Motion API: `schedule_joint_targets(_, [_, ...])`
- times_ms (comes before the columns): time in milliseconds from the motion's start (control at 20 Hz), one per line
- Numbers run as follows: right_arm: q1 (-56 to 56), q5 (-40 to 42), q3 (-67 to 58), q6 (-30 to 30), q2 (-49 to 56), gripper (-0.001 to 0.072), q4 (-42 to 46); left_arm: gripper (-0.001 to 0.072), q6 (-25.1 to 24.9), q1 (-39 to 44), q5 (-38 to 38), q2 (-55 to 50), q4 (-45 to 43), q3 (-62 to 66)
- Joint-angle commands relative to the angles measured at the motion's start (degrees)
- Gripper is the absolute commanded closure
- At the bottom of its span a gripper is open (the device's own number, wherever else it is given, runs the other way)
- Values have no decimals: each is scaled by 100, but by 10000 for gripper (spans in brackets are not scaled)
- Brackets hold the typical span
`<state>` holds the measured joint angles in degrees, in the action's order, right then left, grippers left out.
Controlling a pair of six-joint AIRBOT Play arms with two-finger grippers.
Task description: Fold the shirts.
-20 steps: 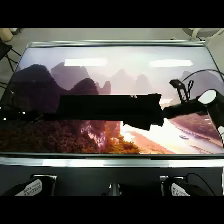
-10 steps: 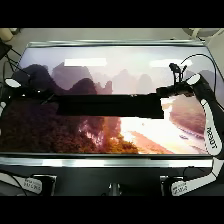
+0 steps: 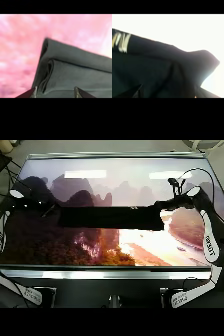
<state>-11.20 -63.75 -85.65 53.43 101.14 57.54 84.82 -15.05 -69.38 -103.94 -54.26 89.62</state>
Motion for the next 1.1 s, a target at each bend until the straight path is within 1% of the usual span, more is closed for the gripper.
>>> schedule_joint_targets(0, [-636,-1327,-11,-133,-20,-8,254,167,-70,-173,-170,457,-129,326])
schedule_joint_targets(100, [-986,-1622,197,-96,94,-8,-131,169,-103,-138,-168,876,-144,326])
schedule_joint_targets(200, [-1115,-1565,468,-94,221,-8,-439,175,-105,-15,-170,1248,-144,326])
schedule_joint_targets(350, [-1001,-1357,660,-94,494,-8,-1075,175,-105,304,-173,1670,-144,326])
schedule_joint_targets(500, [-671,-1021,660,-94,723,-8,-1775,175,-103,745,-168,1897,-144,326])
schedule_joint_targets(600, [-372,-560,660,-92,778,-8,-2041,175,-105,1049,-170,1899,-144,326])
schedule_joint_targets(650, [-227,-341,658,-48,778,7,-2131,175,-107,1196,-168,1884,-144,326])
schedule_joint_targets(700, [-116,-203,629,-57,776,120,-2227,175,-177,1349,-149,1856,-144,326])
schedule_joint_targets(750, [-28,-164,542,-57,765,442,-2243,190,-251,1504,-96,1818,-144,326])
schedule_joint_targets(800, [4,-208,426,-57,734,670,-2245,234,-254,1652,-4,1764,-144,326])
schedule_joint_targets(850, [33,-234,319,-83,660,693,-2238,460,-256,1825,118,1676,-146,326])
schedule_joint_targets(900, [31,-245,210,-127,529,694,-2194,659,-313,1991,254,1565,-142,326])
schedule_joint_targets(950, [31,-262,114,-125,369,694,-2184,684,-413,2190,411,1405,-142,326])
schedule_joint_targets(1050, [31,-396,-22,-111,9,695,-2151,685,-380,2579,647,1023,-107,326])
